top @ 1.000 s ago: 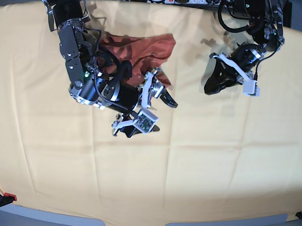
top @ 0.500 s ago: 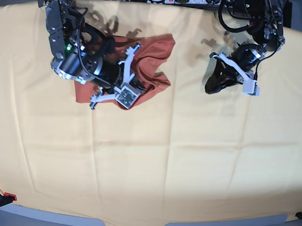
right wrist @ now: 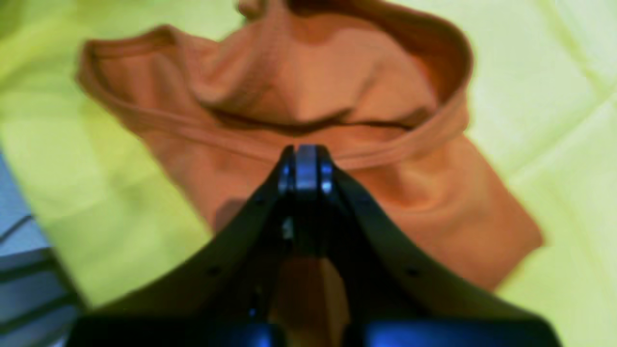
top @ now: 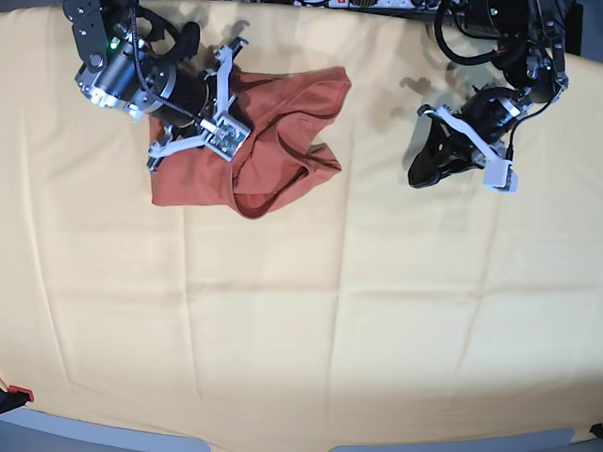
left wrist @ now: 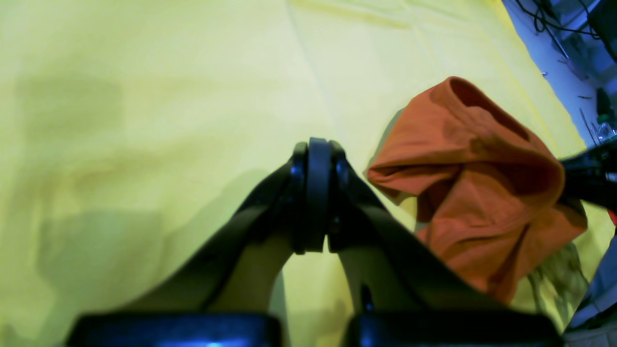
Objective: Fold the T-shirt properly
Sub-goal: 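Adjust the bundle's folded edge with the right gripper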
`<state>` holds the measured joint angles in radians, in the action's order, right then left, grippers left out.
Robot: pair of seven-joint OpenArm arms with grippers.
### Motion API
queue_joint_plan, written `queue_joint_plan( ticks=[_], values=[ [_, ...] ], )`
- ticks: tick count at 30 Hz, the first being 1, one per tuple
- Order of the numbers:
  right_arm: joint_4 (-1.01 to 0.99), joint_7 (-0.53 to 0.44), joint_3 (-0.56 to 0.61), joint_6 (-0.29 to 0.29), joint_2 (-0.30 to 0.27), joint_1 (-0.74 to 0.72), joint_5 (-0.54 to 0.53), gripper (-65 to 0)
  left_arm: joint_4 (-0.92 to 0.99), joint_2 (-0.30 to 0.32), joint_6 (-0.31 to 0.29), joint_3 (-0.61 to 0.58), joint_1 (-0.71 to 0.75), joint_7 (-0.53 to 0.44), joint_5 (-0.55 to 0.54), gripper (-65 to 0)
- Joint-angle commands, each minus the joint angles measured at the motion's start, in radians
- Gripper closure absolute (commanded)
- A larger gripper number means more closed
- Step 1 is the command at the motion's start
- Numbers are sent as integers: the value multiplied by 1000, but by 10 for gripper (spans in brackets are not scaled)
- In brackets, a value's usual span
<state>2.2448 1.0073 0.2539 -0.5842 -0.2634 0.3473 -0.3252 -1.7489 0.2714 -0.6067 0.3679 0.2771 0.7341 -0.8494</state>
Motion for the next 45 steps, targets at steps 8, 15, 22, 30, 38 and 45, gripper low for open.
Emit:
queue_joint_plan(
  ticks=[8,15,22,30,38,45],
  values=[
    [9,-203,2,-37,-2,-7,-14,0,-16,5,-8,6,-5,-23,-24,0],
    [-39,-211,2,-41,19,-59,-14,0,-16,-8,-8,6,-6,-23,-24,0],
    [-126,-152,2,-75,50,-152,-16,0,-16,-8,-8,6,-6,-23,-24,0],
    [25,-95,-50,-18,49,-102,-14,0,-16,-8,-8,6,0,-23,-24,0],
    [24,-61,-54,-22,49,11,-51,0,-16,-8,-8,6,1,-23,-24,0],
    [-9,-137,-42,-49,50,28,-86,0,-16,-8,-8,6,3,-26,-24,0]
  ],
)
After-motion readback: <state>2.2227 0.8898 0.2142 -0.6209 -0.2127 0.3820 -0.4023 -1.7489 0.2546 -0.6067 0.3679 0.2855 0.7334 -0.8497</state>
